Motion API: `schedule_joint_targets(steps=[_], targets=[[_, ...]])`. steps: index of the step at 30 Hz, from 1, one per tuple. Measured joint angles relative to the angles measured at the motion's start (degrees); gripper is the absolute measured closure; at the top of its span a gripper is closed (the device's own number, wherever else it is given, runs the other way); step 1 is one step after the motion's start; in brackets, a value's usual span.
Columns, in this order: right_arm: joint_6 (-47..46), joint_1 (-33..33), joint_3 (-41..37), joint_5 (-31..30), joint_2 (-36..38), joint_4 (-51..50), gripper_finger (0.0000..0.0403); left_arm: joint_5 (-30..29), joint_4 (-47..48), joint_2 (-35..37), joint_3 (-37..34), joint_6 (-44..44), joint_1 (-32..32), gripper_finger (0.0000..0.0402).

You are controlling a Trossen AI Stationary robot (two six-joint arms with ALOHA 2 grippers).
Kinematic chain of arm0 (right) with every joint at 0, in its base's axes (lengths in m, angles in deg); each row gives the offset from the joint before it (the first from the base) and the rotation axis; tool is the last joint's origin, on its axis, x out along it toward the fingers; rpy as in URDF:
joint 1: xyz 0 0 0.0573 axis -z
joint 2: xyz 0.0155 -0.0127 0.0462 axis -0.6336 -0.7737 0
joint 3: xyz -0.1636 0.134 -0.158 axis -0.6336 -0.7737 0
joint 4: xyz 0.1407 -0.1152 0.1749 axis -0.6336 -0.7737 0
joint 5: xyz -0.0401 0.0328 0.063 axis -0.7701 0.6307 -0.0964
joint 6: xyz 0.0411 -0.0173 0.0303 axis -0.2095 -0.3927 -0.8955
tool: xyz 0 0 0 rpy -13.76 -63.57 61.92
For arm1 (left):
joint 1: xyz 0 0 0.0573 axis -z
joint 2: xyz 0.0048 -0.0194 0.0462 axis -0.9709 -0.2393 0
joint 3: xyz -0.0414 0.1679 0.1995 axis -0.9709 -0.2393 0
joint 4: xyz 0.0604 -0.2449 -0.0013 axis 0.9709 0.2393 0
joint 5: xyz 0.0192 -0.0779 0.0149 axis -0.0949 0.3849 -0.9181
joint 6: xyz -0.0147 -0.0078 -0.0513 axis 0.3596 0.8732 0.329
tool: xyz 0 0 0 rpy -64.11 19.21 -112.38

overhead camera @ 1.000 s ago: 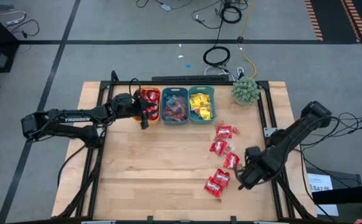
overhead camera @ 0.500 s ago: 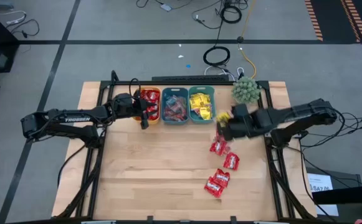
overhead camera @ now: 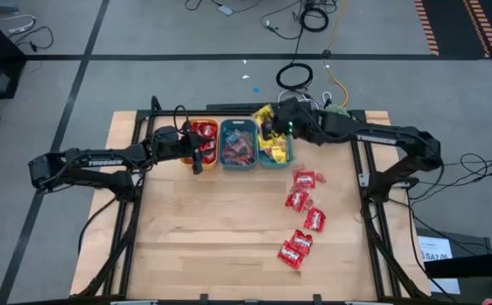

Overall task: Sort candy
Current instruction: Put the yellow candy into the green bin, then put the red candy into the yellow bin

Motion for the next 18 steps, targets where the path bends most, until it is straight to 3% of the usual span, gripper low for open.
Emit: schedule_joint_targets(steps=[3, 10, 14, 18], targets=[[2.01, 3.24, 0.0, 3.04, -2.13, 0.81, 0.0401, -0.02, 0.58, 0.0, 0.0, 0.3, 0.0, 0.0246], [-1.38, 6.79, 0.0, 8.33, -5.29, -9.38, 0.0391, -2.92, 3.12, -0.02, 0.0, 0.31, -0.01, 0.0246], [-3.02, 7.08, 0.0, 14.33, -7.52, -13.89, 0.0354, -4.98, 2.88, -0.02, 0.0, -0.09, -0.01, 0.0246], [-3.18, 6.99, 0.0, 14.88, -8.75, -14.84, 0.03, -5.91, 2.58, -0.02, 0.0, -0.11, 0.0, 0.0246]])
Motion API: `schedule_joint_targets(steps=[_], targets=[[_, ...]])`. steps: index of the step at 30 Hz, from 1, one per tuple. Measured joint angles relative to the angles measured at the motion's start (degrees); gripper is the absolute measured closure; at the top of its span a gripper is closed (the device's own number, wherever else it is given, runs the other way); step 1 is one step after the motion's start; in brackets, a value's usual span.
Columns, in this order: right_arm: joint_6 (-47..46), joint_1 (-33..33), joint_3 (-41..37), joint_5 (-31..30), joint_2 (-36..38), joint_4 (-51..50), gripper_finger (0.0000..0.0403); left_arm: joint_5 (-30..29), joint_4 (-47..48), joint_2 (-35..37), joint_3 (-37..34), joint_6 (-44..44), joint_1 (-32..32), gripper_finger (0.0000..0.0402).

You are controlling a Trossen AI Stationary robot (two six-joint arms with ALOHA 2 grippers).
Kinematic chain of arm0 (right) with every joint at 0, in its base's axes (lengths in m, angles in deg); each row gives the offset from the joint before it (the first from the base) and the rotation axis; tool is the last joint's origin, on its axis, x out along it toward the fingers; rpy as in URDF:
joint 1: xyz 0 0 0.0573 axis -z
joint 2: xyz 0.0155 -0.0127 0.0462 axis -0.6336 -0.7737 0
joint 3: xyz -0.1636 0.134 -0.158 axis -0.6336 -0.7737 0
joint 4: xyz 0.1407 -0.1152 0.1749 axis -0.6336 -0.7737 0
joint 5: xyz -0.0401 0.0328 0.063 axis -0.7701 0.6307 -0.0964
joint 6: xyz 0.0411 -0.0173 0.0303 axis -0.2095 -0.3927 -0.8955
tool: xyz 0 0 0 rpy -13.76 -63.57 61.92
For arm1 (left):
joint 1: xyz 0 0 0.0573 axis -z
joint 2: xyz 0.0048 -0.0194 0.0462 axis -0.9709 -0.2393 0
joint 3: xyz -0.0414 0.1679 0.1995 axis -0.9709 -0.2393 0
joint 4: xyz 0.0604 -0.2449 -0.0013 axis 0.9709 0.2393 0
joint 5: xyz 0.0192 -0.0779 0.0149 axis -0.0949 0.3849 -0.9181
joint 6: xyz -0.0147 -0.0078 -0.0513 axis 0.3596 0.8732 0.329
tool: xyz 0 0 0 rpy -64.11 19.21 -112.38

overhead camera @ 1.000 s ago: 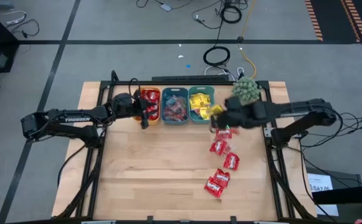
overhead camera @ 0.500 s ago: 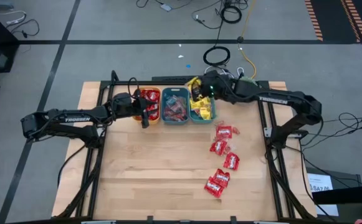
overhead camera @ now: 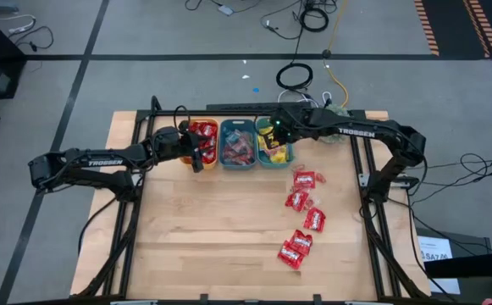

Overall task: Sort candy
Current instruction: Put the red candy into the yellow bin

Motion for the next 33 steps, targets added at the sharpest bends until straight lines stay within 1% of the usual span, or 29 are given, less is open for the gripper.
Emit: schedule_joint_targets(steps=[5, 9, 13, 18, 21, 23, 26, 29, 33], targets=[[0.32, 0.02, 0.0, 0.01, 1.05, -0.67, 0.0233, -0.14, -0.04, 0.0, 0.0, 0.03, 0.0, 0.0246], [0.35, 0.02, 0.0, 0.98, 4.06, -2.24, 0.0194, -0.14, 0.0, 0.0, 0.0, 0.41, 0.0, 0.0246], [-1.69, 0.04, 0.0, 1.01, 7.64, -6.91, 0.0179, -0.14, 0.07, 0.0, 0.0, 0.42, 0.0, 0.0246], [-6.44, -1.95, 0.02, 0.64, 10.58, -18.49, 0.0177, -0.14, 0.13, 0.0, 0.0, 0.44, 0.0, 0.0246], [-10.32, -5.06, -0.02, 0.4, 10.82, -25.73, 0.0177, -0.14, 0.17, 0.0, 0.0, 0.48, 0.0, 0.0246], [-13.84, -7.85, -0.63, -0.45, 10.82, -27.88, 0.0179, -0.11, 0.19, 0.0, 0.0, 0.5, 0.0, 0.0246], [-19.86, -12.76, -2.19, -0.46, 10.82, -28.93, 0.0183, -0.08, 0.39, 0.0, 0.0, 0.5, 0.0, 0.0246], [-28.12, -18.8, -4.07, -0.44, 10.82, -28.96, 0.0185, -0.01, 0.85, 0.0, 0.0, 0.5, 0.04, 0.0246], [-40.1, -27.59, -5.95, -0.17, 10.8, -29.41, 0.0185, 2.26, 1.15, 0.0, 0.0, 0.4, 1.17, 0.0246]])
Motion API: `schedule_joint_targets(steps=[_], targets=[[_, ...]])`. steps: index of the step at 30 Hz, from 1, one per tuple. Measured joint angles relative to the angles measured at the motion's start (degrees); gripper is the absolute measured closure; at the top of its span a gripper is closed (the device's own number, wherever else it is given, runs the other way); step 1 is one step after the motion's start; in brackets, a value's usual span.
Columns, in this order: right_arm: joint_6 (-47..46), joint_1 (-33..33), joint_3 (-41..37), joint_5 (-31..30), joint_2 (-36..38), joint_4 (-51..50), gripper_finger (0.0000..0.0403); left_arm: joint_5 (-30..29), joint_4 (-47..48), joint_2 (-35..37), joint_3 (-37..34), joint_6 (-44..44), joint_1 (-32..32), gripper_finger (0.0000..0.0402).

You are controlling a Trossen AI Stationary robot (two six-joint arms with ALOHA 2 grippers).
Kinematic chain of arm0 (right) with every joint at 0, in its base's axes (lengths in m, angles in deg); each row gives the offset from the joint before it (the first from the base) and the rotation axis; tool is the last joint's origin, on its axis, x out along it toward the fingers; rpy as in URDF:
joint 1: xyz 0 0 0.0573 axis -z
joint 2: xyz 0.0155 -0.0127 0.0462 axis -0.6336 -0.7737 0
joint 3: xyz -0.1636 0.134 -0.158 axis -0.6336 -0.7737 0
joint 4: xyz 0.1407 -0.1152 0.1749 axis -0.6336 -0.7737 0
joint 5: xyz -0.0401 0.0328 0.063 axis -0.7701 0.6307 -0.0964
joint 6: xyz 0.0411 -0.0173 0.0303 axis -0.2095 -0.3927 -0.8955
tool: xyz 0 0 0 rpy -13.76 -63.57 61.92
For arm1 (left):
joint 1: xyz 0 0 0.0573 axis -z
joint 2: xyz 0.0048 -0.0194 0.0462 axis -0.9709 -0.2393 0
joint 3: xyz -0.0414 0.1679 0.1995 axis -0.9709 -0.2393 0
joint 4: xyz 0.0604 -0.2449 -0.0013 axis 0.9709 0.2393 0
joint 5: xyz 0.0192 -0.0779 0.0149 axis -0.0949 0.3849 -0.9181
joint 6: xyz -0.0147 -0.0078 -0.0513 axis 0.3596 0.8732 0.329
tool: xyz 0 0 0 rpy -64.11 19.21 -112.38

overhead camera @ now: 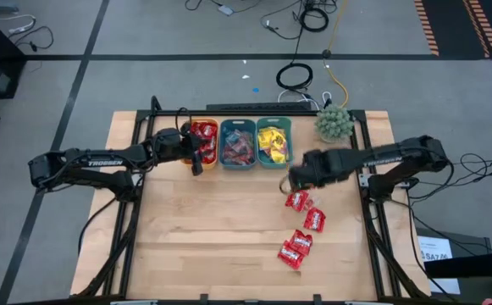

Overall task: Sort candy
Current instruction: Put the red candy into the yellow bin

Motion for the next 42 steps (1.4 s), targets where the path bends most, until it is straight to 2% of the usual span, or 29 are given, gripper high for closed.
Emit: schedule_joint_targets(steps=[8, 12, 15, 17, 21, 27, 33, 37, 42], targets=[[-21.35, -16.01, -0.63, 2.32, 0.0, -0.19, 0.0186, 6.17, -0.43, 0.0, 2.17, 0.04, 6.26, 0.0246], [-30.52, -24.15, -0.63, 2.32, 0.0, -0.08, 0.0186, 6.64, 2.49, 0.0, 4.65, 0.03, 9.98, 0.0246], [-36.83, -30.1, -0.63, 1.35, 0.0, -0.11, 0.0186, 4.56, 6.45, -0.21, 7.14, 0.03, 12.85, 0.0246], [-40.22, -33.83, -0.63, -1.42, 0.0, -0.09, 0.0186, 2.83, 9.39, -0.26, 8.8, 0.03, 14.69, 0.0246], [-43.14, -40.06, -0.63, -4.86, 0.0, -0.39, 0.0186, -1.21, 13.06, -2.54, 13.62, 0.24, 18.95, 0.0246], [-40.15, -46.43, -0.61, -4.87, 0.0, -1.57, 0.0186, -6.64, 13.31, -13.43, 23.71, 4.27, 27.22, 0.0246], [-38.91, -52.77, -0.61, -4.8, 0.0, -1.59, 0.0186, -7.27, 13.64, -28.44, 36.2, 4.26, 35.6, 0.0246], [-39.71, -56.64, -0.61, -4.79, -0.02, -1.45, 0.0186, -9.06, 13.81, -38.87, 46.26, 6.16, 39.4, 0.0246], [-40.05, -60.56, -0.61, -4.81, -0.02, -1.2, 0.0186, -9.7, 13.95, -52.95, 61.33, 9.21, 41.13, 0.0246]])
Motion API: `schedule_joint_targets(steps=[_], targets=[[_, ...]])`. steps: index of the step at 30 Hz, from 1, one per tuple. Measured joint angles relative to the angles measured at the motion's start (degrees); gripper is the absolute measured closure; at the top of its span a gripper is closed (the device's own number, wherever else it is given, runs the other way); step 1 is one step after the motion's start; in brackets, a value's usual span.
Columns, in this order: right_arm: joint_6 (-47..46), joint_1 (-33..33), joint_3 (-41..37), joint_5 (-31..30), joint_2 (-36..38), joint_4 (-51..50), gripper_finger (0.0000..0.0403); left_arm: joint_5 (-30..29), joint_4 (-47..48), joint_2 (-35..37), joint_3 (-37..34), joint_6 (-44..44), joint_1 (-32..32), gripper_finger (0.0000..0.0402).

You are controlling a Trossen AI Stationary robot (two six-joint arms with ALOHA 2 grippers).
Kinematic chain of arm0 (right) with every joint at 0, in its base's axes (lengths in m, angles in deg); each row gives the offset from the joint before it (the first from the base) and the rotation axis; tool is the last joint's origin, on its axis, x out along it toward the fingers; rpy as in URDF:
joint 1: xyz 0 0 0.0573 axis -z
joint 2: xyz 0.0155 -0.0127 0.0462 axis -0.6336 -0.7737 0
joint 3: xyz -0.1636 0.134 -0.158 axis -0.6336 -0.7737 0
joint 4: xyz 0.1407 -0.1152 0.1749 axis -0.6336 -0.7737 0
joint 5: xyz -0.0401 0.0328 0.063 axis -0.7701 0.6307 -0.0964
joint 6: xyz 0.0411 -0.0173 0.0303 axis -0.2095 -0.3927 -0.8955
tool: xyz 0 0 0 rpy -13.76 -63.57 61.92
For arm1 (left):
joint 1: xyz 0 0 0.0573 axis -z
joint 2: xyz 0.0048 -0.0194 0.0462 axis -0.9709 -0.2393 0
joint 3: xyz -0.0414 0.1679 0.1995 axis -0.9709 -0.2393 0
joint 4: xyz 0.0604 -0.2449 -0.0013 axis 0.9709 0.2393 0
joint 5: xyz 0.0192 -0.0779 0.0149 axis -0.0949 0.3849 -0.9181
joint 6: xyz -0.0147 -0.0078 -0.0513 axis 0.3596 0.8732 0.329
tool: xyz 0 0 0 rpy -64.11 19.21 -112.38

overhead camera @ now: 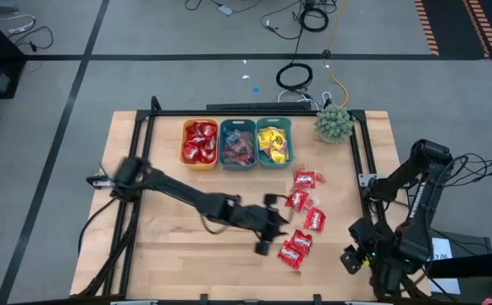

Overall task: Sort candy
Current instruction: Put the red candy into the yellow bin

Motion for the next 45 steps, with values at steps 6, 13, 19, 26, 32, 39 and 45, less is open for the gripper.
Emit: schedule_joint_targets(steps=[6, 13, 19, 26, 32, 39, 45], targets=[[0.93, -3.19, 0.0, -0.02, 0.0, 0.05, 0.0186, 2.92, 4.13, -14.66, 16.38, 0.05, 0.08, 0.0246], [0.47, -5.48, 0.0, -0.04, 0.0, 1.83, 0.0186, 4.43, 8.17, -25.6, 26.66, 1.45, 0.08, 0.0246], [0.42, -7.51, 0.0, -0.07, 0.01, 3.41, 0.0186, 1.57, 7.95, -30.09, 27.6, 4.48, -0.27, 0.0246], [-2.23, -9.24, 0.0, -0.09, 0.0, 3.36, 0.0186, -0.24, 8.96, -31.13, 27.72, 4.48, -0.2, 0.0281], [-2.37, -9.49, 0.0, -0.68, -0.09, 3.25, 0.0186, 1.32, 10.53, -30.39, 27.59, 4.87, -0.73, 0.039], [-2.28, -9.49, 0.0, -5.2, -0.09, 3.25, 0.0186, 1.97, 12.22, -28.07, 27.12, 5.78, -0.73, 0.0397], [-2.21, -9.49, 0.0, -6.11, -0.09, 3.25, 0.0186, 1.32, 12.55, -25.49, 27.08, 4.24, -0.73, 0.0398]])
